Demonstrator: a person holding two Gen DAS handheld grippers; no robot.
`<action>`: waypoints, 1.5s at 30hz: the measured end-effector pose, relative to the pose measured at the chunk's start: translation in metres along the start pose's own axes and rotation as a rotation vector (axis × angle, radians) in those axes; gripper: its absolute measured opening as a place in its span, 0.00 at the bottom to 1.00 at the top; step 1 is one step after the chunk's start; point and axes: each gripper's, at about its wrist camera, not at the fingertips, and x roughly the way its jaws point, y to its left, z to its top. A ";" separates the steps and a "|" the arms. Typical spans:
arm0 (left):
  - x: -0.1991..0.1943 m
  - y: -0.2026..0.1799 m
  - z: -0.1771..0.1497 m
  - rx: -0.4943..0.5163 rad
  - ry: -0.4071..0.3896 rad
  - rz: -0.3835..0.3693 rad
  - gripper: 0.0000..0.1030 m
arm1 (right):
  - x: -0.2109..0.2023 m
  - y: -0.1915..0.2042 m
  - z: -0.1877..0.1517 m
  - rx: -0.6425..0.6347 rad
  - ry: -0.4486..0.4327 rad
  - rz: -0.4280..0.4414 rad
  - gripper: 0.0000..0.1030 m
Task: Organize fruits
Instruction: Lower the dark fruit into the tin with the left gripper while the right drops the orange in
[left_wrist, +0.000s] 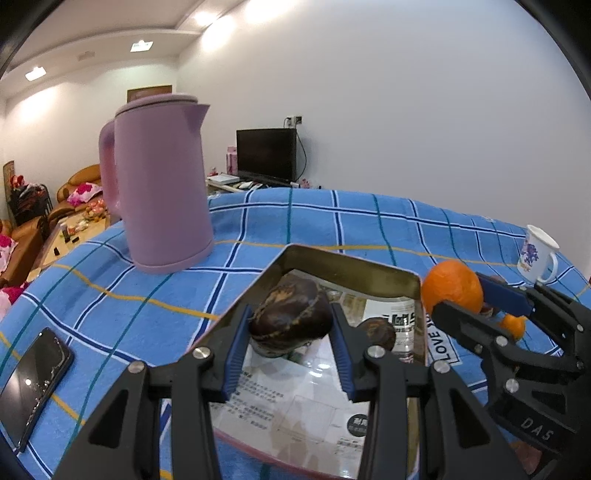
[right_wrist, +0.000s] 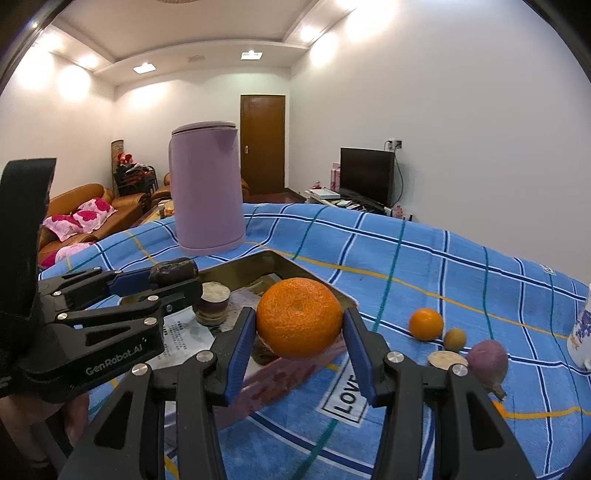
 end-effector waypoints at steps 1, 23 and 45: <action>0.001 0.002 0.000 -0.007 0.007 -0.001 0.42 | 0.000 0.001 0.000 -0.004 0.001 0.002 0.49; 0.021 0.018 -0.003 -0.059 0.120 0.039 0.42 | 0.023 0.027 0.002 -0.094 0.085 0.088 0.49; 0.035 0.018 -0.005 -0.051 0.185 0.052 0.43 | 0.038 0.027 0.001 -0.087 0.171 0.113 0.50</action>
